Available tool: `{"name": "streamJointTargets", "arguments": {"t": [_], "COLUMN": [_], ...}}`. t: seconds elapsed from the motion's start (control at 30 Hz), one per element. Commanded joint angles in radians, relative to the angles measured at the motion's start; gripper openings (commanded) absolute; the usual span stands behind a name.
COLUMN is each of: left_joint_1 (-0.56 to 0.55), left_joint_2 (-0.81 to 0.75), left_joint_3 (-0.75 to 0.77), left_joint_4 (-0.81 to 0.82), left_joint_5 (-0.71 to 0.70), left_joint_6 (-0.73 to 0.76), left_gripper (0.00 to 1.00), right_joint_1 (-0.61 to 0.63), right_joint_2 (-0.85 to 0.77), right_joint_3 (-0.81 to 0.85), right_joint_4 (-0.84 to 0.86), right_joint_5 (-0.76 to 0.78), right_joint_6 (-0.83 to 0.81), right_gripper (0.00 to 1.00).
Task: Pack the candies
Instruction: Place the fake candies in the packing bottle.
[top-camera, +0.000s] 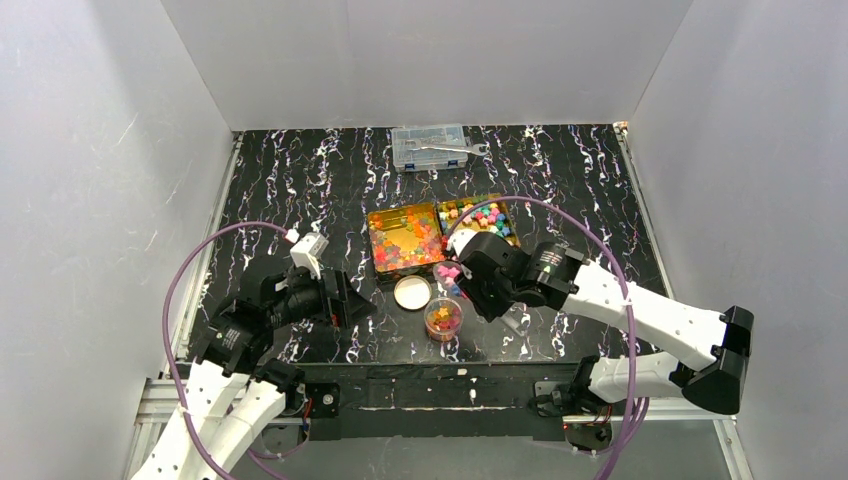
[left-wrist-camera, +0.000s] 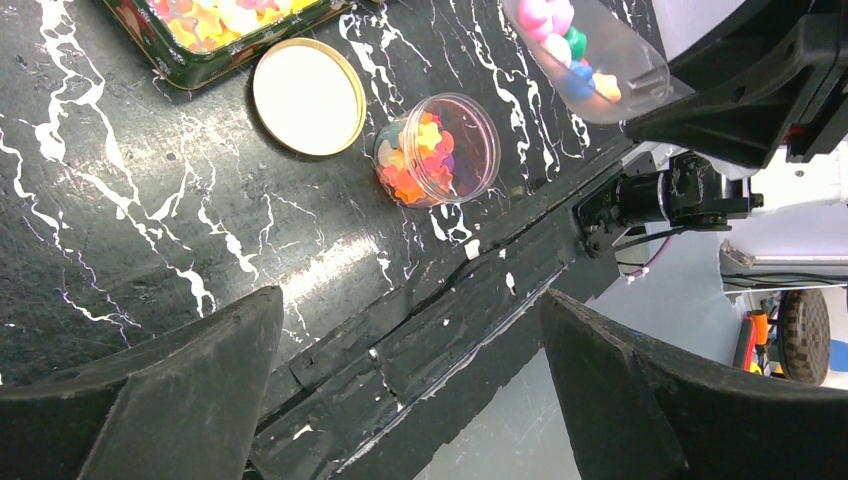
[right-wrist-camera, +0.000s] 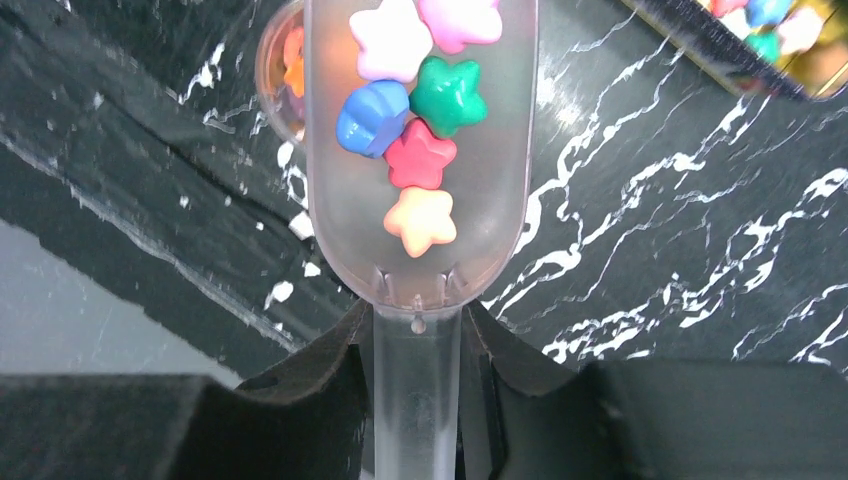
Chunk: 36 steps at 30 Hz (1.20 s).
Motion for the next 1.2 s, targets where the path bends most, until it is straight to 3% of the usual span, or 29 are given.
{"name": "streamJointTargets", "arguments": {"t": [0.0,0.4,1.17], "left_joint_1": [-0.005,-0.004,-0.005], "left_joint_2": [-0.018,-0.033,-0.040], "left_joint_3": [-0.004,-0.006,-0.006], "left_joint_4": [0.005,0.005,0.007], "left_joint_5": [0.008,0.006,0.017], "left_joint_6": [0.010,0.010,0.012], "left_gripper": [0.99,0.99,0.99], "right_joint_1": [0.066,0.157,0.159], "right_joint_2": [-0.025,0.023,0.261], "right_joint_3": [0.030,0.038,0.204], "right_joint_4": [-0.108,-0.251,-0.429], "right_joint_5": [0.008,-0.041,-0.090], "right_joint_6": [0.114,0.191,0.174], "right_gripper": [0.01,0.01,0.01]}}
